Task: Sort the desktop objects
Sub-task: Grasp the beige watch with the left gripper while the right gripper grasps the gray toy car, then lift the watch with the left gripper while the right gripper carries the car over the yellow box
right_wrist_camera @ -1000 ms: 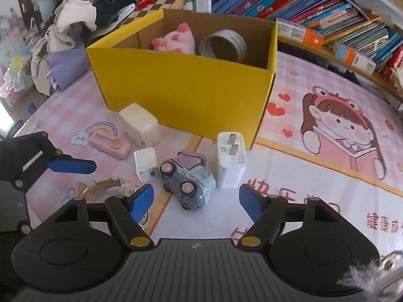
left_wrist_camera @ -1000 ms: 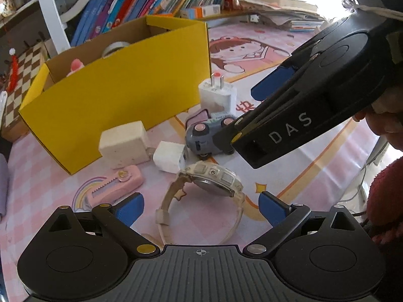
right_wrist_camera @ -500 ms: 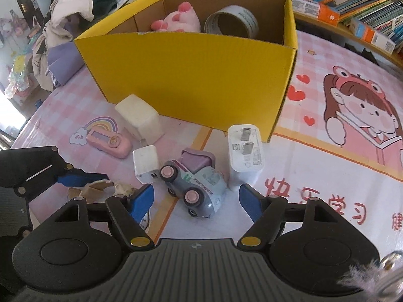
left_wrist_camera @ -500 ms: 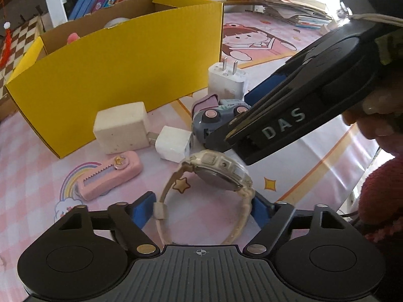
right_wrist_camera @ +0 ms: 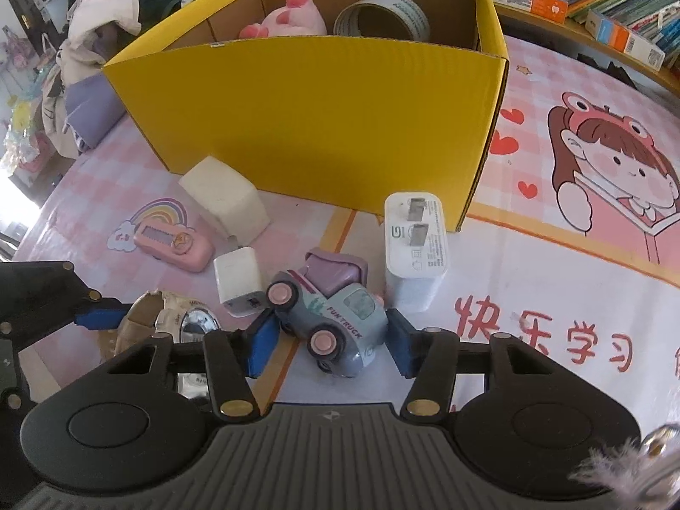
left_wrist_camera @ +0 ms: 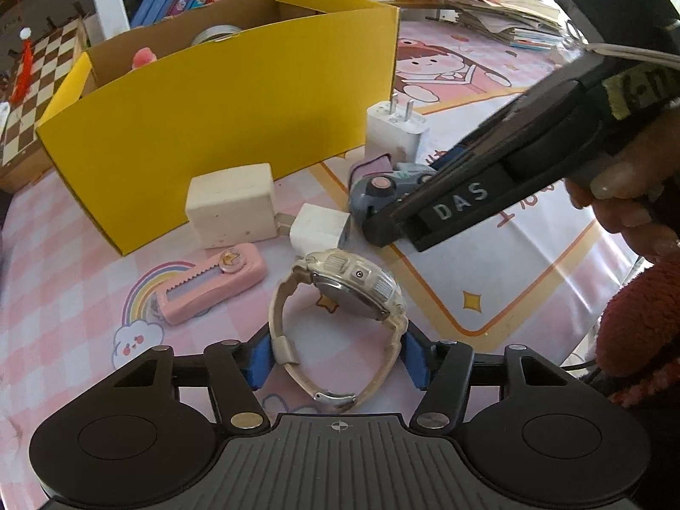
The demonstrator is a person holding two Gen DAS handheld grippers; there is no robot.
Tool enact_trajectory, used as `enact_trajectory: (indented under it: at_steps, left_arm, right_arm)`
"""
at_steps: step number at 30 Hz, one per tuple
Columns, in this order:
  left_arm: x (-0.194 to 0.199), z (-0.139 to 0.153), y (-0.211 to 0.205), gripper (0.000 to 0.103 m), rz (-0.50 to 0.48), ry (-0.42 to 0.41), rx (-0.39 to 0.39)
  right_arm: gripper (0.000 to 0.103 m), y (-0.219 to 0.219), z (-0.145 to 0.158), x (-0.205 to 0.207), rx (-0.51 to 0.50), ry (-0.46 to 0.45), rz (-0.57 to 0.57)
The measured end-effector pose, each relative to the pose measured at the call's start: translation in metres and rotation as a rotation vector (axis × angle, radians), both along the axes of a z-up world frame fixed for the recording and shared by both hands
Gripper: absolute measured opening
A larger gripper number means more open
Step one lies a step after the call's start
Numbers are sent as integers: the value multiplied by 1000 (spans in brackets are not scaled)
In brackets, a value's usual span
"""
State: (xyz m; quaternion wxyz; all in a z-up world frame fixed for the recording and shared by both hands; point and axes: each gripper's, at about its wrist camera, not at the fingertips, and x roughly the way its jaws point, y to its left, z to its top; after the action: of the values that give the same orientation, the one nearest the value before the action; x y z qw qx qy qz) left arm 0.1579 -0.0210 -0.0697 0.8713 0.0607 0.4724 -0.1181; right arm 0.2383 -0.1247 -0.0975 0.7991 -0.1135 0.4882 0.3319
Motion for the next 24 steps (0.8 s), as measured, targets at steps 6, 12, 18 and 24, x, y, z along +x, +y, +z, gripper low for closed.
enact_trajectory:
  at_steps: [6,12,18,24]
  left_arm:
    - [-2,2,6,58,33,-4,-18]
    - [-8,7,11,58,56,-31,-39]
    - [-15,12,13,58,67,-59,-63]
    - [-24,14,13,58,70,-73,-72]
  right_arm:
    - [51,-8,3,-5,11,-11,-28]
    - [51,-14,13,-16,15,-44,-36]
    - [51,-14,19,-28,18,-76,-37]
    - [51,-20,22,-38,18,-89,-62]
